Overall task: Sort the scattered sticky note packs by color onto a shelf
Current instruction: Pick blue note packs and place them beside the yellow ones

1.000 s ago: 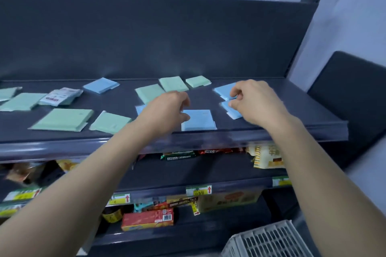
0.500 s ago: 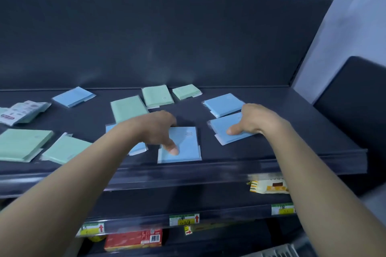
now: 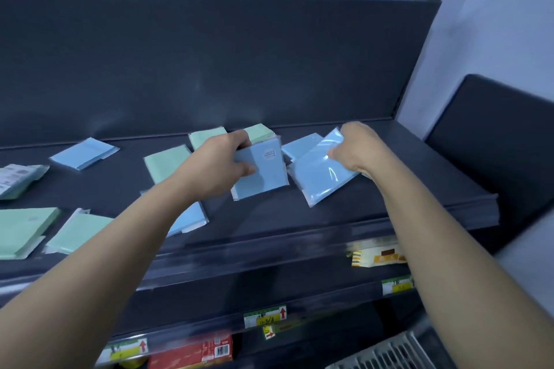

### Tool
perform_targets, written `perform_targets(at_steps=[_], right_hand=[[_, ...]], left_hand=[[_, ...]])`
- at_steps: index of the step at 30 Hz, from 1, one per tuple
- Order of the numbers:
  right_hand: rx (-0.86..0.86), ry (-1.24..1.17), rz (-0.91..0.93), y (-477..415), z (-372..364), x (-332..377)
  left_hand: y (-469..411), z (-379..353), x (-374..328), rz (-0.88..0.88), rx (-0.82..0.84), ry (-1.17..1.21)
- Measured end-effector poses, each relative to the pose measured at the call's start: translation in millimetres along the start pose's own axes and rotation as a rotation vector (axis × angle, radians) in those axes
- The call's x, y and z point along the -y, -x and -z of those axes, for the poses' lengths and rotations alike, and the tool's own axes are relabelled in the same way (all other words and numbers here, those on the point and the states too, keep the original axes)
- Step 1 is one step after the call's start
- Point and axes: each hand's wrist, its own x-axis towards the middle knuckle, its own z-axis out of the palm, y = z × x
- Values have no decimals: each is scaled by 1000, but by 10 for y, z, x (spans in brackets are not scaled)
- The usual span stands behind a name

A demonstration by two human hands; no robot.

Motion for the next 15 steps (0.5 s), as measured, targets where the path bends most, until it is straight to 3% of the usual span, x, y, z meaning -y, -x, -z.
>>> perform_targets(at_steps=[5,10,15], right_hand=[[-295,-217,103,491,251,-3],[-486,-229,-41,1133,394,-156],[-602,-270,-235,1948,359,-411]], left_hand=[[107,50,-170,-147,-12,84],[356,10,-367,-355,41,171],[734,-248,-553,-513,211,256]])
